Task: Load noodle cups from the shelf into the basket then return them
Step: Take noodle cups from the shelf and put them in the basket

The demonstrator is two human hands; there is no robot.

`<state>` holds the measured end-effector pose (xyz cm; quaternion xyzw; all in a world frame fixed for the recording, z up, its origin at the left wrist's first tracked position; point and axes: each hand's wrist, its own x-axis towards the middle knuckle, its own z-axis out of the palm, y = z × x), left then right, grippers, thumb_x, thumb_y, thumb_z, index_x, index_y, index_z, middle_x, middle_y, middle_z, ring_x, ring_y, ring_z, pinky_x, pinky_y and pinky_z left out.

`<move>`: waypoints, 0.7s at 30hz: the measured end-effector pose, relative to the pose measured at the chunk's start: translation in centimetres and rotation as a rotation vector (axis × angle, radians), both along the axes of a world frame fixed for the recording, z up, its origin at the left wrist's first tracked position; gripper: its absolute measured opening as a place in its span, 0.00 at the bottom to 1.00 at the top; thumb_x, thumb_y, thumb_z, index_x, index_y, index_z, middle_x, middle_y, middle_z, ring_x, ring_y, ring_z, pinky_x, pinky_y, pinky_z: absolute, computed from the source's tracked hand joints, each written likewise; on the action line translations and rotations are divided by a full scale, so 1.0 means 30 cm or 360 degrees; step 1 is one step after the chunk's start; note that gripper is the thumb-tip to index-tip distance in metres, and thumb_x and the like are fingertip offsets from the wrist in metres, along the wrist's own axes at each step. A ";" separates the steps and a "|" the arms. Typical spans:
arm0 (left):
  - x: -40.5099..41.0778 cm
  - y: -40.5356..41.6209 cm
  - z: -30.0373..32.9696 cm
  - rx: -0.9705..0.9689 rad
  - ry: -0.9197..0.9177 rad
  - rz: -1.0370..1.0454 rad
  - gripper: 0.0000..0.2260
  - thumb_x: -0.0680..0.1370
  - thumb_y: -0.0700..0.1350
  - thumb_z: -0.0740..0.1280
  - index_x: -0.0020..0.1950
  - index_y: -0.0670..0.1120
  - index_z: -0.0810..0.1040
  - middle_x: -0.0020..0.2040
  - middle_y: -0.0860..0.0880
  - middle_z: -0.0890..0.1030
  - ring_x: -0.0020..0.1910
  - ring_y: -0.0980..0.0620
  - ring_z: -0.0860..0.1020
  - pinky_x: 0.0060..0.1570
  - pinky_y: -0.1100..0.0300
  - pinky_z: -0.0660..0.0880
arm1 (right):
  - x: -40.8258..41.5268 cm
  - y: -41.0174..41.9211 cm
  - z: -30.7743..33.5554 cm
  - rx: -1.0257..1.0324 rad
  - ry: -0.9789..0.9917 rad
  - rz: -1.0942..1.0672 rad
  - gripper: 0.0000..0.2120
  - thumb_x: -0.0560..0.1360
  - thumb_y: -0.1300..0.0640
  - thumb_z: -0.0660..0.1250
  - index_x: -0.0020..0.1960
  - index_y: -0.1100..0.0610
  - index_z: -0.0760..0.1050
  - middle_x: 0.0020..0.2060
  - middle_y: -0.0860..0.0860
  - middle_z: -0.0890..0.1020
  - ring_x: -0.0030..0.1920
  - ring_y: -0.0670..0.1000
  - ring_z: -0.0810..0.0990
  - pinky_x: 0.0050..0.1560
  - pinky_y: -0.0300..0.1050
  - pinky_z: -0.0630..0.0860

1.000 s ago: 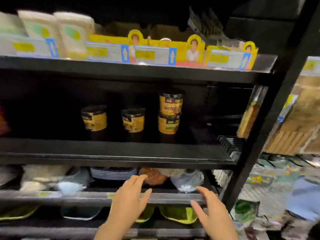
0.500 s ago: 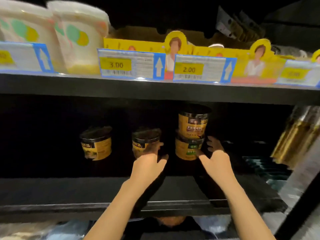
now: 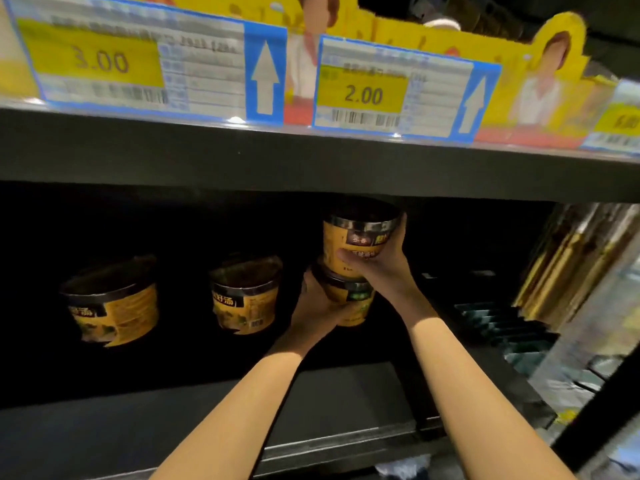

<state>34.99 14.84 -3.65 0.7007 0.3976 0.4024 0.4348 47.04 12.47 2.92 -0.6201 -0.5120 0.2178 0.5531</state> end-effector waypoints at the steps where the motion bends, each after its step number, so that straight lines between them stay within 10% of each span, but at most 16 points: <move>1: 0.010 0.007 -0.001 -0.0011 -0.0054 -0.0006 0.53 0.59 0.55 0.78 0.75 0.48 0.49 0.72 0.50 0.63 0.71 0.54 0.63 0.67 0.57 0.64 | 0.004 0.012 -0.002 0.0013 0.0014 0.0013 0.62 0.62 0.54 0.79 0.75 0.49 0.32 0.72 0.52 0.64 0.71 0.53 0.64 0.71 0.58 0.63; 5: 0.034 0.042 -0.023 0.0007 -0.0157 0.0002 0.51 0.62 0.43 0.79 0.74 0.50 0.49 0.71 0.52 0.63 0.68 0.58 0.62 0.63 0.62 0.62 | 0.020 0.036 -0.016 0.0087 0.0057 0.0031 0.61 0.61 0.53 0.80 0.76 0.48 0.37 0.70 0.50 0.67 0.70 0.53 0.66 0.69 0.58 0.66; 21: -0.105 -0.106 0.039 -0.0105 -0.0056 0.0167 0.50 0.62 0.49 0.79 0.75 0.50 0.51 0.69 0.45 0.69 0.66 0.45 0.70 0.62 0.54 0.69 | 0.102 -0.345 -0.045 0.0270 0.0198 -0.0531 0.48 0.64 0.58 0.78 0.74 0.56 0.53 0.64 0.51 0.71 0.60 0.51 0.73 0.60 0.47 0.71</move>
